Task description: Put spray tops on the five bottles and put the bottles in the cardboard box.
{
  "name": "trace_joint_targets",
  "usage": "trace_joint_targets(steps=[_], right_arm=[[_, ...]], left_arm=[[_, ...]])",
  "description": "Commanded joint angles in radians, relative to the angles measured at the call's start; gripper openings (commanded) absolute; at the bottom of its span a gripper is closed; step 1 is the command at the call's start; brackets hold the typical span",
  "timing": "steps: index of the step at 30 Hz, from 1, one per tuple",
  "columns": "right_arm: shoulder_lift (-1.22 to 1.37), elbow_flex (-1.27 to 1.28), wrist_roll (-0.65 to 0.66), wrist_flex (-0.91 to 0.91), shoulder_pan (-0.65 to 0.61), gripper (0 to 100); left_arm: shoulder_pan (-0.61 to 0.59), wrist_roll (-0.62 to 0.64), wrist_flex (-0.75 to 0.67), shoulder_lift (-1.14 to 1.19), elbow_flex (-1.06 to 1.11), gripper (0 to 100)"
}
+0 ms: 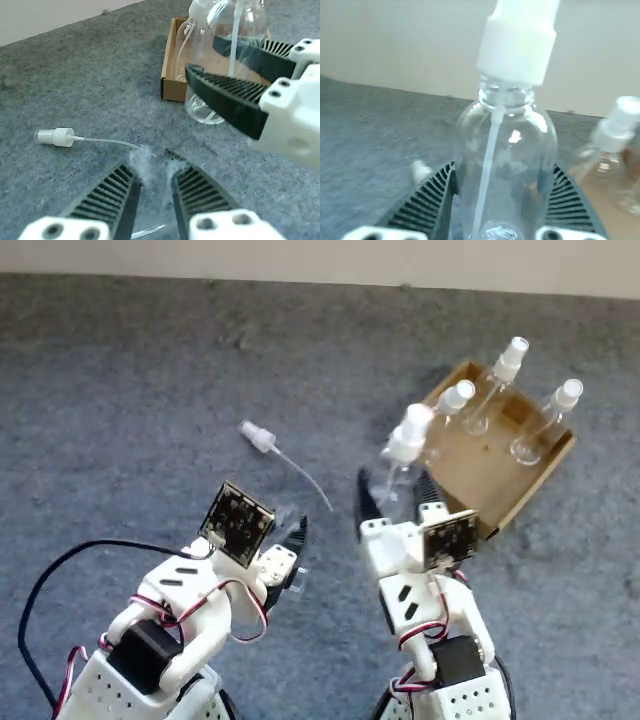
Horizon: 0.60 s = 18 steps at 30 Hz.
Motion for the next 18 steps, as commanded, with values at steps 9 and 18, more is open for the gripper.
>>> trace_joint_targets(steps=[9,18], right_arm=[[-0.013,-0.147,-0.003,0.074,0.406,18.3],[-0.007,-0.196,-0.008,0.084,0.203,18.3]], left_arm=[[-0.005,-0.008,-0.058,-0.231,0.193,1],[0.142,-0.008,-0.058,-0.237,0.205,1]])
